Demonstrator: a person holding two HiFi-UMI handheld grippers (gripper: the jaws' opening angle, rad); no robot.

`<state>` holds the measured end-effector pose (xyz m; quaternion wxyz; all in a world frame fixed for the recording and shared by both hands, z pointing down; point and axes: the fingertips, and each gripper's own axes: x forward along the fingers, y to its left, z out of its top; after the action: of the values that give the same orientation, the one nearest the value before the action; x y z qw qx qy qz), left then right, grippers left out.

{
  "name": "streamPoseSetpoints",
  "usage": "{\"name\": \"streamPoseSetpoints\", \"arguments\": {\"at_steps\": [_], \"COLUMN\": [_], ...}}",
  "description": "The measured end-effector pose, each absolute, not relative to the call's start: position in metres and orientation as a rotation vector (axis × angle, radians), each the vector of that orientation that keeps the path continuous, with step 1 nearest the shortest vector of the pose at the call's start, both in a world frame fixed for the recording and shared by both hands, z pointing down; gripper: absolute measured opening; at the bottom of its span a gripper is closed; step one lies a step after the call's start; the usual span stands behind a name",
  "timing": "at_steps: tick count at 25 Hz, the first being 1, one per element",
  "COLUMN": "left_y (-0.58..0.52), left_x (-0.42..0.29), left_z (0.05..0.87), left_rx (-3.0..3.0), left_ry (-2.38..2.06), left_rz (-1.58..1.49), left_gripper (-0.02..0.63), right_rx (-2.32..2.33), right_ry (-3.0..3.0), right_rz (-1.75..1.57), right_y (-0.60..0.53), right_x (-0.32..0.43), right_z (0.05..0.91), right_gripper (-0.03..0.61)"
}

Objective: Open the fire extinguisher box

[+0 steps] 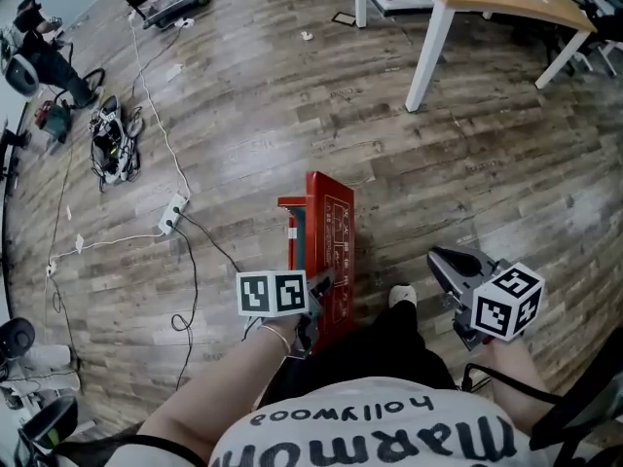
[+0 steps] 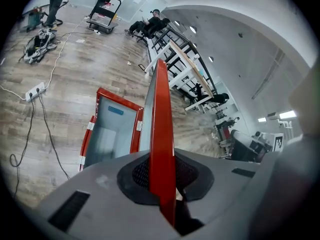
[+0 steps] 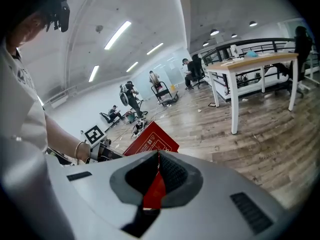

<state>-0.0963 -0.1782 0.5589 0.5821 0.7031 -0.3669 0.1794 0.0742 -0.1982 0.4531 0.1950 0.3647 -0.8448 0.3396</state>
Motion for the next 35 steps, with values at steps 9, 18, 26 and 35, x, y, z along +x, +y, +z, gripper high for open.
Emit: {"name": "streamPoseSetpoints", "arguments": {"at_steps": [9, 18, 26, 35], "left_y": [-0.176, -0.174, -0.172, -0.173], "left_x": [-0.072, -0.043, -0.017, 0.008], "left_z": [0.556, 0.555, 0.56, 0.572], "left_rx": [1.613, 1.588, 1.545, 1.502], "left_ry": [-0.953, -1.105, -1.186, -1.33], "left_rz": [0.511, 0.663, 0.723, 0.865], "left_gripper": [0.035, 0.035, 0.052, 0.058], "right_rx": [0.955, 0.925, 0.835, 0.876], "right_ry": [-2.387, -2.409, -2.424, -2.408], "right_rz": [0.9, 0.872, 0.864, 0.894], "right_y": [-0.208, -0.213, -0.215, -0.219], "right_x": [0.11, 0.148, 0.17, 0.208], "right_z": [0.445, 0.439, 0.446, 0.452], "right_gripper": [0.011, 0.011, 0.011, 0.011]}}
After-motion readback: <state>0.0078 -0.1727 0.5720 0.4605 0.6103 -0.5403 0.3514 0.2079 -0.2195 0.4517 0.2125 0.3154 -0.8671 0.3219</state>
